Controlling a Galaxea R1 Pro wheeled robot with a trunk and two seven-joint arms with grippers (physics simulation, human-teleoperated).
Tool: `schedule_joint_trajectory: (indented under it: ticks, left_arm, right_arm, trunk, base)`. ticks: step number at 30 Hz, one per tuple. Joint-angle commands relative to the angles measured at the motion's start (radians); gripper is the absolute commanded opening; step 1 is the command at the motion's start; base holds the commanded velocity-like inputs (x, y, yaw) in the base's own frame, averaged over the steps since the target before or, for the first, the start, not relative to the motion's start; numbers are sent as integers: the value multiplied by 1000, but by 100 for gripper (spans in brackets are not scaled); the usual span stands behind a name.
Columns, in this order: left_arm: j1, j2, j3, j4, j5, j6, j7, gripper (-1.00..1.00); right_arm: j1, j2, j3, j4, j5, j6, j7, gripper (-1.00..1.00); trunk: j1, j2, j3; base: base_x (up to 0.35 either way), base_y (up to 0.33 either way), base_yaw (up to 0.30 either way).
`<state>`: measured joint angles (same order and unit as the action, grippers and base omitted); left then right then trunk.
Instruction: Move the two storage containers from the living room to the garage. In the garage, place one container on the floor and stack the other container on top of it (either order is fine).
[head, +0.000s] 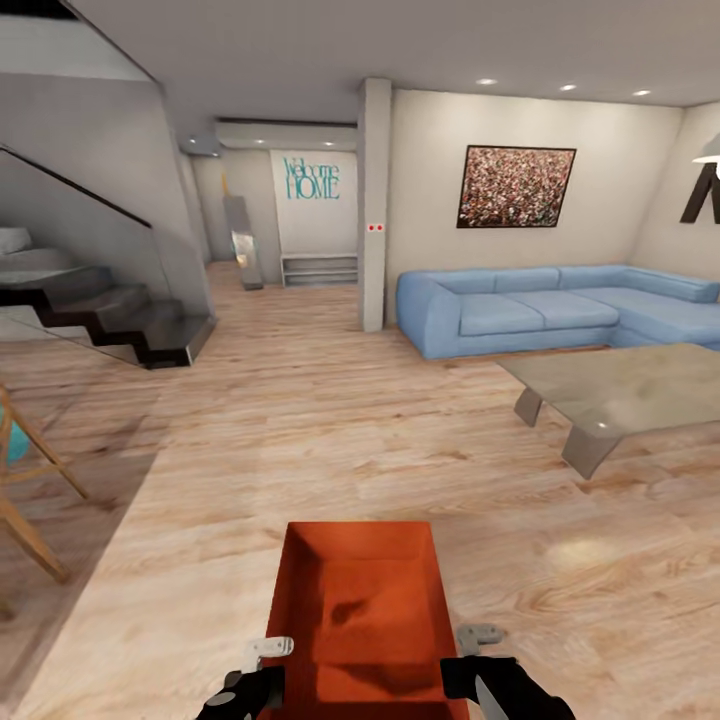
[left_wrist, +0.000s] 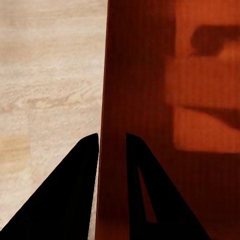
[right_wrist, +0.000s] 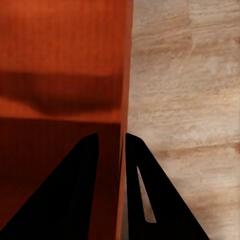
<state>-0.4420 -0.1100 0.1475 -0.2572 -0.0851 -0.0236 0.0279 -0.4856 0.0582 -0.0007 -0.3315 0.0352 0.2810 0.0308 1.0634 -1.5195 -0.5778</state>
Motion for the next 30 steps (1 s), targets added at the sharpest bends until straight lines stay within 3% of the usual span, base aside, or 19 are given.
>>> schedule_joint_trajectory:
  ticks: [1,15,24,25,30]
  left_arm:
    - [-1,-2,9,5,-12,-3,8,-100]
    - [-1,-2,9,5,-12,-3,9,-100]
    - [-1,-2,9,5,-12,-3,9,-100]
    - [-4,5,12,6,-10,3,-2,-100]
    - [-4,7,12,6,-10,6,-3,-100]
  right_arm:
    - [1,5,41,-5,5,-43,1,-100]
    - [1,4,39,-6,5,-43,1,-100]
    - [1,1,37,-5,5,-79,1,-100]
    - [4,-6,-1,2,7,12,9,-100]
    - [4,3,-64,2,63,15,21,-100]
  trunk:
    - [0,0,-1]
    - [0,0,-1]
    - [0,0,-1]
    - [0,-1,-1]
    - [0,-1,-1]
  base:
    - [0,0,287]
    - [0,0,281]
    - [0,0,55]
    - [0,0,0]
    - [0,0,0]
